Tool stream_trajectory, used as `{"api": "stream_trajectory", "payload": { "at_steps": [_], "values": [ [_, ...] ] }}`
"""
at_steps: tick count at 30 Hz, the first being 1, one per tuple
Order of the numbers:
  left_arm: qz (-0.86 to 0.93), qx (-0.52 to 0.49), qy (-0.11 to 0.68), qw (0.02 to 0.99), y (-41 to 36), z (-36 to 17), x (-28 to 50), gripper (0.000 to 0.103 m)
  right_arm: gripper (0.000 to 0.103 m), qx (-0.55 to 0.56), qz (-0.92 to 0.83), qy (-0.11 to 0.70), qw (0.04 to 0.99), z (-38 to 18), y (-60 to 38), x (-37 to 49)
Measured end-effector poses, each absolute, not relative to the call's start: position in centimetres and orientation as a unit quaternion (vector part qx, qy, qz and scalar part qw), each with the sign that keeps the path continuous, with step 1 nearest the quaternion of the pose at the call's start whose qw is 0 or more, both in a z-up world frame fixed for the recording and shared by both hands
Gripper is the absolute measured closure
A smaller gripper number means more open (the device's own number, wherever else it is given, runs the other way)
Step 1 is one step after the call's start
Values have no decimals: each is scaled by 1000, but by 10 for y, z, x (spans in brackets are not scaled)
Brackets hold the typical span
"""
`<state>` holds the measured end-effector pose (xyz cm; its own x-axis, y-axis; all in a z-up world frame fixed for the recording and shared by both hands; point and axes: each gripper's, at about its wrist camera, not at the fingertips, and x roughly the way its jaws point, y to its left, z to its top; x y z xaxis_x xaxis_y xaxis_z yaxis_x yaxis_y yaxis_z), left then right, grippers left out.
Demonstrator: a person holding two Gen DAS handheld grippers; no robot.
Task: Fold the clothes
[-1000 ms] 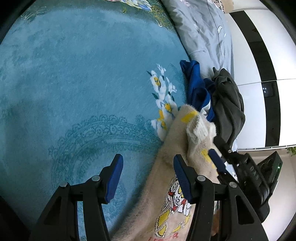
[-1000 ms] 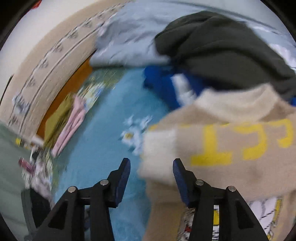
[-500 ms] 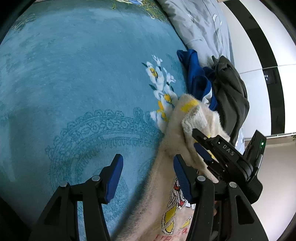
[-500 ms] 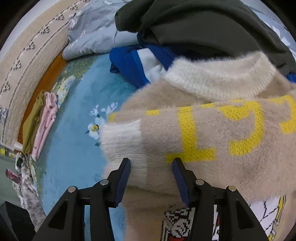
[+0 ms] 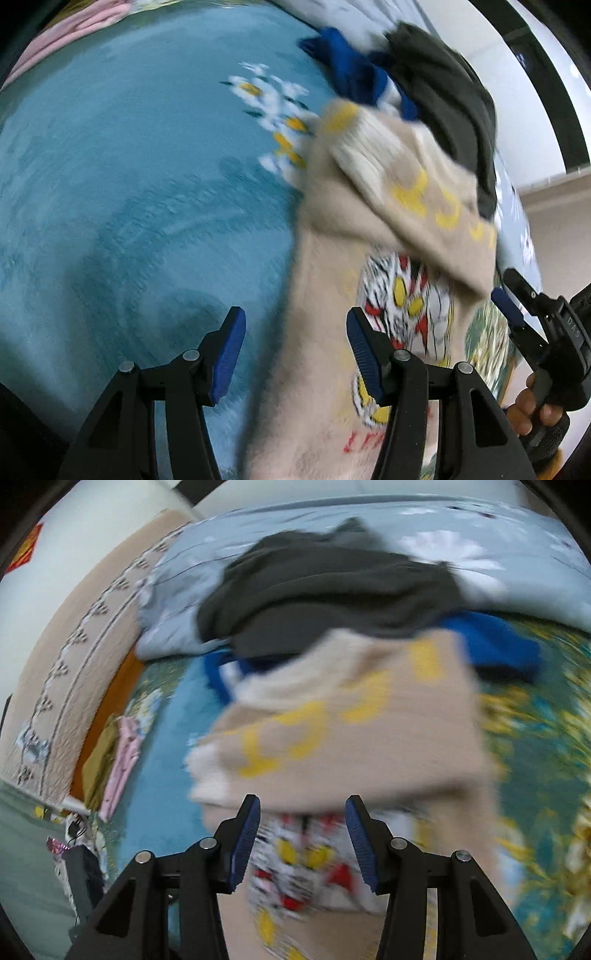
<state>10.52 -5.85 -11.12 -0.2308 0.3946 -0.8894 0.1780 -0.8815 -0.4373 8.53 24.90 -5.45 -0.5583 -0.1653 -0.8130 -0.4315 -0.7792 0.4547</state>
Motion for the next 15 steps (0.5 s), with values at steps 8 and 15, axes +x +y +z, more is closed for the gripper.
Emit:
{"api": "stream_trajectory", "payload": {
  "at_steps": [8, 15],
  "values": [
    [705, -678, -188, 83, -37, -131, 116, 43, 41, -494, 773, 370, 150, -87, 305, 189],
    [669, -721, -163, 79, -29, -150, 124, 43, 41, -527, 730, 412, 140, -129, 300, 237]
  ]
}}
